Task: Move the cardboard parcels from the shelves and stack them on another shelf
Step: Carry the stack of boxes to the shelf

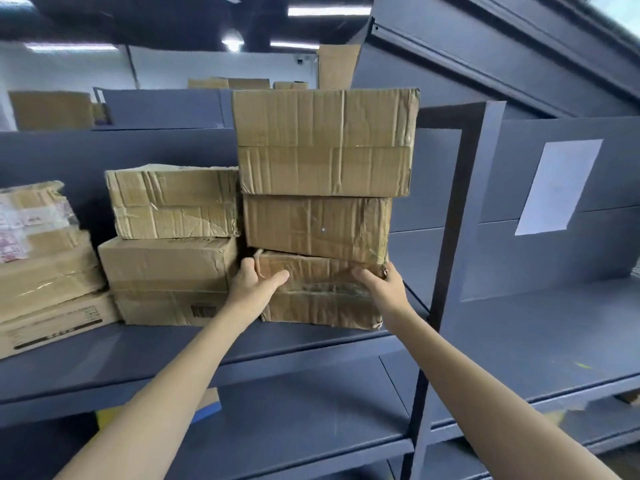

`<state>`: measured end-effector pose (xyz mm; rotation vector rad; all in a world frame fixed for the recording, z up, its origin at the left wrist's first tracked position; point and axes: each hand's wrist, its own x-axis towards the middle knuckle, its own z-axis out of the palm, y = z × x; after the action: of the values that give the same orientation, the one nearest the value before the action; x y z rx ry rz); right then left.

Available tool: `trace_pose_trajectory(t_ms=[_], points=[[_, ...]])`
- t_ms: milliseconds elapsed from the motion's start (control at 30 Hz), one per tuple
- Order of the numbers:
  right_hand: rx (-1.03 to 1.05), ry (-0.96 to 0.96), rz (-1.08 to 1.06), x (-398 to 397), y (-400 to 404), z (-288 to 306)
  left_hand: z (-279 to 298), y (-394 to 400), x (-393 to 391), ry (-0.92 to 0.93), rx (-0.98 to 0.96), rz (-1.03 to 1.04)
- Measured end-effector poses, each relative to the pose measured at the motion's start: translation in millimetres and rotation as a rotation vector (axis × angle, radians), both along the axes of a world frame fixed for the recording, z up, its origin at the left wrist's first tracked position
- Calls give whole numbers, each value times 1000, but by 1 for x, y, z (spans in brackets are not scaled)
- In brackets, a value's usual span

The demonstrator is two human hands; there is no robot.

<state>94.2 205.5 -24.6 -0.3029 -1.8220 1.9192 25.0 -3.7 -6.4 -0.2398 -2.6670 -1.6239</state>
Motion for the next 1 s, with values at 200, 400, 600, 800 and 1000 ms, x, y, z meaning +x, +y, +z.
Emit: trace_pose_trajectory(t_ms=[200, 400, 600, 800, 1000], points=[[16, -3, 69, 22, -2, -1, 3, -10, 14, -31, 212, -31], [35, 21, 53, 57, -22, -1, -1, -34, 24, -86, 287, -97], [78, 6, 4, 93, -45, 7, 6, -48, 59, -68, 395, -167], [67, 42, -66, 124, -62, 5, 3, -64, 84, -64, 438, -313], [27, 82, -163, 158, -71, 10, 3, -63, 100, 4, 430, -408]])
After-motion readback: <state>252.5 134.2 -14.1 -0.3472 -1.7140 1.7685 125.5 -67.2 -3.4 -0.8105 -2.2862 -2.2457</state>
